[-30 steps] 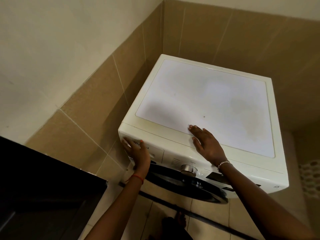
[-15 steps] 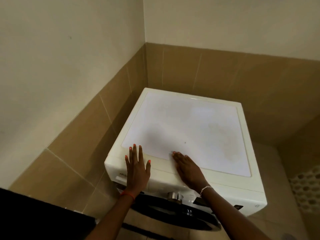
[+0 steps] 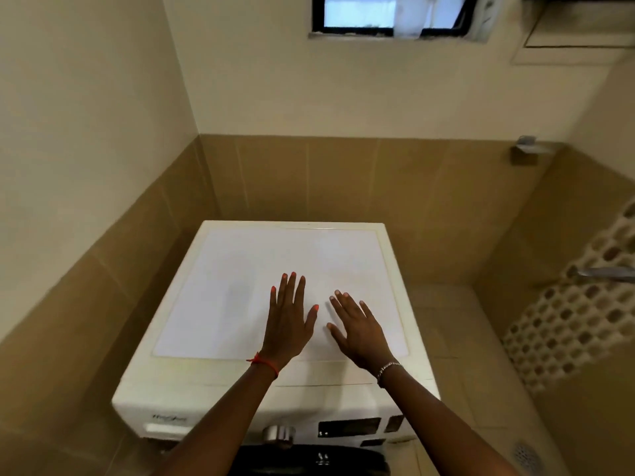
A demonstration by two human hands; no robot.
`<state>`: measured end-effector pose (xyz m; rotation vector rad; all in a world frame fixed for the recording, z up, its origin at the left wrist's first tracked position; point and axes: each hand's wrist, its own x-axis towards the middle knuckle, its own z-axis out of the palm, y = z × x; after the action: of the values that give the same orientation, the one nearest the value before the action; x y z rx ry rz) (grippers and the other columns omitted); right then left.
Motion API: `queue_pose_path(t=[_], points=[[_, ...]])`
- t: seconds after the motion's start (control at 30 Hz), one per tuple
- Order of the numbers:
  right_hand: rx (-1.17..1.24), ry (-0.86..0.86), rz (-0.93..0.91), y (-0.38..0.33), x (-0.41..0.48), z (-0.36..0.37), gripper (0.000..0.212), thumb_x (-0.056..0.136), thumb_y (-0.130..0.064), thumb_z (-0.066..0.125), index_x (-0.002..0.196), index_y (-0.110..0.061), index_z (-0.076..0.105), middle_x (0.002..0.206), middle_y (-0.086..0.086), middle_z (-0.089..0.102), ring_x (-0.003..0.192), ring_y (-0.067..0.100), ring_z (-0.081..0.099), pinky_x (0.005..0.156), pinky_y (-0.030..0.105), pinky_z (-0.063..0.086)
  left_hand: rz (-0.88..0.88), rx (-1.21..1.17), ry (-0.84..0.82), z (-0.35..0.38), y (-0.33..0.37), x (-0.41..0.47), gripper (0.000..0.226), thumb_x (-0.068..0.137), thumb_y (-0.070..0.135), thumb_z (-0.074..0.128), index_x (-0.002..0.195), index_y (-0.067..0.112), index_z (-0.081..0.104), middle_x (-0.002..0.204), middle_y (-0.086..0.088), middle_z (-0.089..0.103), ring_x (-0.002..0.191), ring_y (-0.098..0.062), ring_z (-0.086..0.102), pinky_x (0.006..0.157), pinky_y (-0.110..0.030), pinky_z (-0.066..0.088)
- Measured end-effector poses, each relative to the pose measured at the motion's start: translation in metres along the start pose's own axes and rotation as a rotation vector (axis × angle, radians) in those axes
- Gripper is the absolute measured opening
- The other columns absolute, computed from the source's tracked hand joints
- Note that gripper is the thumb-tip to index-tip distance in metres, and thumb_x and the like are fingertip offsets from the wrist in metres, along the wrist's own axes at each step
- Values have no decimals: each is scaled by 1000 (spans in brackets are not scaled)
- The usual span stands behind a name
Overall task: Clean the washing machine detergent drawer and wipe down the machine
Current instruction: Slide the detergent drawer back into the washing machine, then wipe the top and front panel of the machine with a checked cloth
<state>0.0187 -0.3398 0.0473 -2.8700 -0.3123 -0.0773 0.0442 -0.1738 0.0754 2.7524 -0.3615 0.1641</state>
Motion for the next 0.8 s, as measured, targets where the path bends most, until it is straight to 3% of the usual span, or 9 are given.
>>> queue_pose_path(t=[0.1, 0.2, 0.27, 0.37, 0.5, 0.63, 0.8], points=[[29, 34, 54, 34, -8, -14, 91, 77, -68, -15, 149, -21, 16, 157, -5, 9, 145, 10, 3, 115, 29, -2, 86, -7, -39, 7, 36, 19, 74, 96, 54, 11, 127, 4, 54, 132, -19, 55, 122, -37, 52, 98, -52, 32], [55, 32, 117, 64, -22, -29, 99, 69, -72, -19, 150, -22, 7, 158, -5, -1, 142, 6, -10, 114, 25, -8, 145, -10, -69, 20, 71, 34, 71, 95, 54, 16, 125, 4, 57, 130, -18, 57, 120, -37, 53, 97, -53, 35], [89, 35, 183, 83, -34, -45, 100, 68, -72, -14, 150, -18, 8, 158, -2, 0, 145, 9, -5, 112, 24, -9, 196, -59, -88, 27, 102, 39, 64, 92, 49, 30, 132, 4, 50, 139, -17, 48, 130, -37, 43, 106, -49, 24], [79, 82, 270, 107, -51, -74, 93, 79, -74, -2, 149, -15, 13, 158, 1, 6, 146, 13, 4, 114, 24, -3, 292, -71, -82, 37, 143, 46, 61, 95, 45, 33, 145, 11, 28, 154, -8, 24, 145, -25, 14, 115, -35, 1], [13, 126, 368, 146, -71, -107, 61, 97, -47, 26, 148, -15, 18, 157, 5, 15, 145, 16, 13, 116, 28, 8, 413, -155, -58, 51, 196, 61, 54, 97, 38, 36, 143, 10, 32, 152, -8, 29, 145, -21, 15, 117, -31, 5], [-47, 177, 446, 188, -80, -127, 87, 76, -61, 0, 146, -17, 26, 153, 4, 30, 142, 14, 24, 115, 31, 15, 519, -155, -85, 61, 250, 78, 53, 98, 40, 34, 143, 13, 31, 151, -6, 31, 143, -19, 19, 117, -34, 10], [-75, 252, 503, 249, -77, -145, 87, 76, -58, 0, 142, -14, 36, 148, 6, 39, 139, 17, 30, 113, 35, 19, 612, -175, -117, 83, 309, 120, 56, 97, 42, 28, 143, 10, 31, 150, -8, 32, 142, -18, 21, 117, -35, 9]])
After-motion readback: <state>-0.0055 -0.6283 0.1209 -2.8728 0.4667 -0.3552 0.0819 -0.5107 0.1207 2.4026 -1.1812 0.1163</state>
